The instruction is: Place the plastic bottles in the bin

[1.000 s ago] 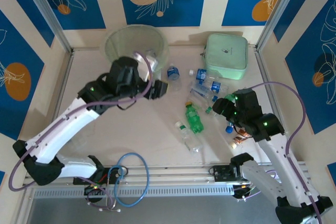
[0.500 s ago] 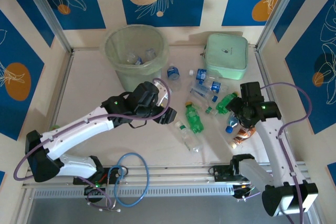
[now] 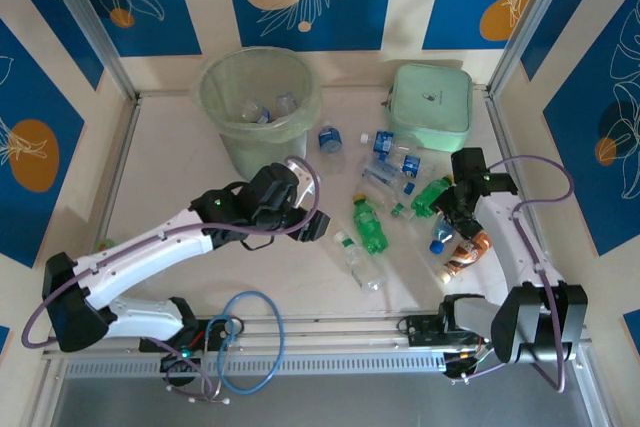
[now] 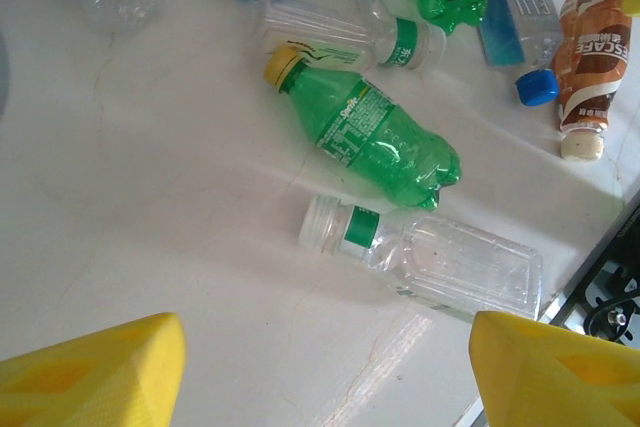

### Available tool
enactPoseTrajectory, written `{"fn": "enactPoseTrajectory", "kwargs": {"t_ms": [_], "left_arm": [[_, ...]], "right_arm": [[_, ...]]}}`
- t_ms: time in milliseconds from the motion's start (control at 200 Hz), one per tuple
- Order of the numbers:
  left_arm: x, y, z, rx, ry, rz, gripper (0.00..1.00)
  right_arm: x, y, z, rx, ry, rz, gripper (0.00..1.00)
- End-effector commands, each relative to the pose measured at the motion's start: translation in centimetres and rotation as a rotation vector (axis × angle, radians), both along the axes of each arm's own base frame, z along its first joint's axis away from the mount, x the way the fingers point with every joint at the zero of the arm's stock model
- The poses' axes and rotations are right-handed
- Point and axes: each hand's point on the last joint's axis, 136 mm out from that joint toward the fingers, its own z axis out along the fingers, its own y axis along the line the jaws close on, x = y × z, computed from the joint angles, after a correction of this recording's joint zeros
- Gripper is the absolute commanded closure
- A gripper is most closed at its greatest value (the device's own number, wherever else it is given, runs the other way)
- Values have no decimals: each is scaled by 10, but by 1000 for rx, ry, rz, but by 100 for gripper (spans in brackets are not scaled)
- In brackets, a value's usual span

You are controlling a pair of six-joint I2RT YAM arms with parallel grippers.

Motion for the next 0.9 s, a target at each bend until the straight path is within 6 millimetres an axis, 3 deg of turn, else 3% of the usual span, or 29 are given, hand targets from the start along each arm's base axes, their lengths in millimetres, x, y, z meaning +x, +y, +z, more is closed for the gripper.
{"fn": "enactPoseTrajectory", "kwargs": {"t_ms": [0,150,415,610,895], "left_arm": [[-5,13,-1,14,1,29,25],[-6,20,-3,34,-6,34,23],[-8,22,-6,51,-4,27,22],[-8,20,-8,58,5,19,22],[-6,14,-11,54,16,17,21]], "right_arm": [[-8,-11,-6,-38,39,-47,30],[-20,-32,-7,-89,93,-175,26],[-43,-54,-32,-81,214,-354,27],[-44,-59,-54,-26,236,-402,21],[-40,-67,-86,27,281,-414,20]]}}
